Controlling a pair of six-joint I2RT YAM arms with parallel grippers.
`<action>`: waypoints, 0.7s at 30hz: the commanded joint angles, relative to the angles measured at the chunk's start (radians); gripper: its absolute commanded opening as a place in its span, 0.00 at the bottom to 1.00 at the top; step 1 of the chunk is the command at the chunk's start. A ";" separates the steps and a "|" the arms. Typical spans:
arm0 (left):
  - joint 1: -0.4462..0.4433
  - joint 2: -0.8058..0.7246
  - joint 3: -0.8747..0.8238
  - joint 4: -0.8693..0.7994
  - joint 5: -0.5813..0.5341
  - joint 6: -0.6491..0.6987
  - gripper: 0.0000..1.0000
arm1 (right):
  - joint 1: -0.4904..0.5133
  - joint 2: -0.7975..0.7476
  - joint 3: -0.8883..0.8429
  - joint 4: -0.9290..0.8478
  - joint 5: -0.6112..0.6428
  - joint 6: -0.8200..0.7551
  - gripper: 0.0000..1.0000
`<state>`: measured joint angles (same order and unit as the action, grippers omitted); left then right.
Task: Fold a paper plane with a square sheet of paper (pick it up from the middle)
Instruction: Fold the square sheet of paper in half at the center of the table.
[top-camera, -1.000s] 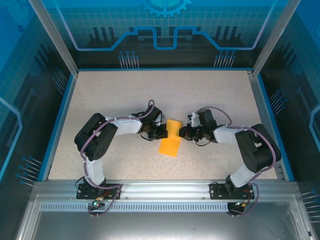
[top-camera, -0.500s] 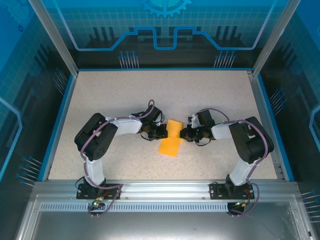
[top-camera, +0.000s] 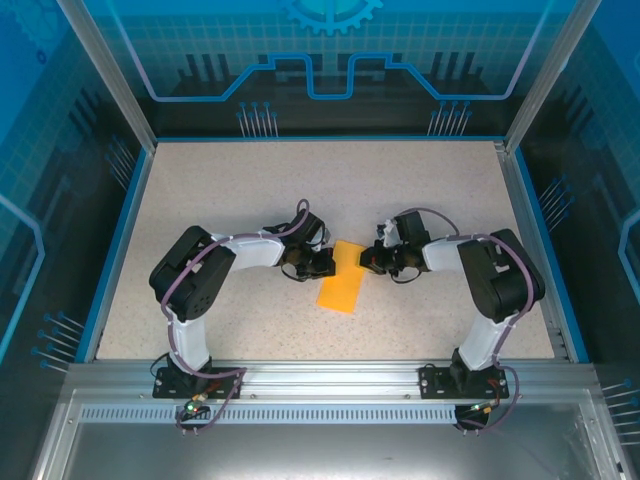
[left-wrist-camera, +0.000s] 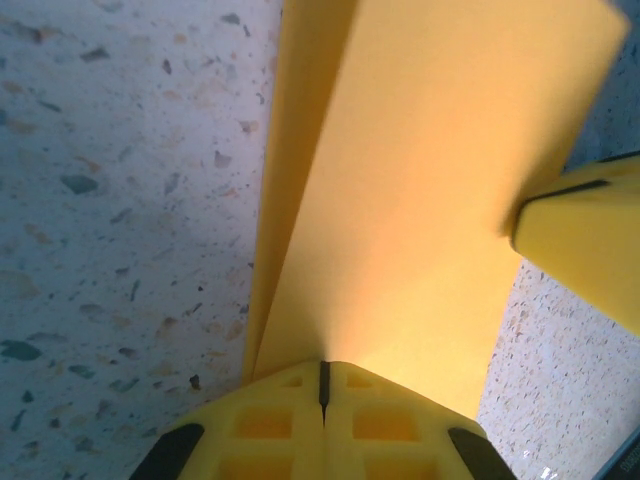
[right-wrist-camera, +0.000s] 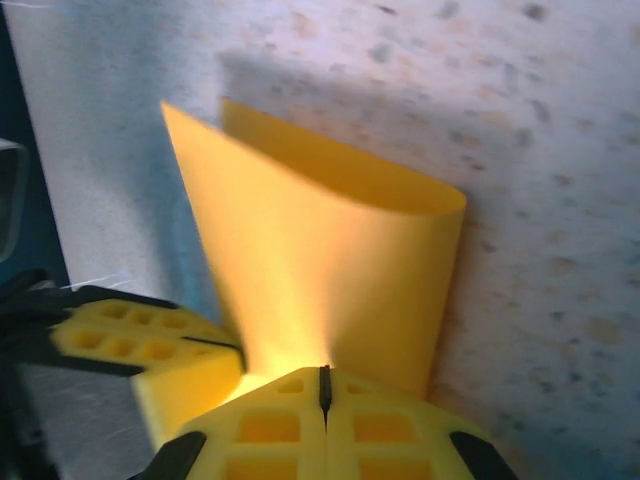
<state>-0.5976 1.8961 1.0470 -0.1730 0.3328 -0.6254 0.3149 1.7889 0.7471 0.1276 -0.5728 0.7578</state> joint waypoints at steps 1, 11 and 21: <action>-0.009 0.061 -0.018 -0.109 -0.066 0.030 0.00 | -0.023 0.023 -0.004 -0.013 0.016 -0.009 0.00; -0.010 0.063 -0.016 -0.112 -0.067 0.031 0.00 | -0.047 -0.045 0.049 -0.026 -0.034 -0.009 0.00; -0.009 0.063 -0.019 -0.114 -0.067 0.039 0.00 | -0.060 0.075 0.082 -0.119 0.039 -0.048 0.00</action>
<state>-0.5976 1.8977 1.0515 -0.1787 0.3328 -0.6182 0.2691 1.8217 0.8139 0.0986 -0.5724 0.7383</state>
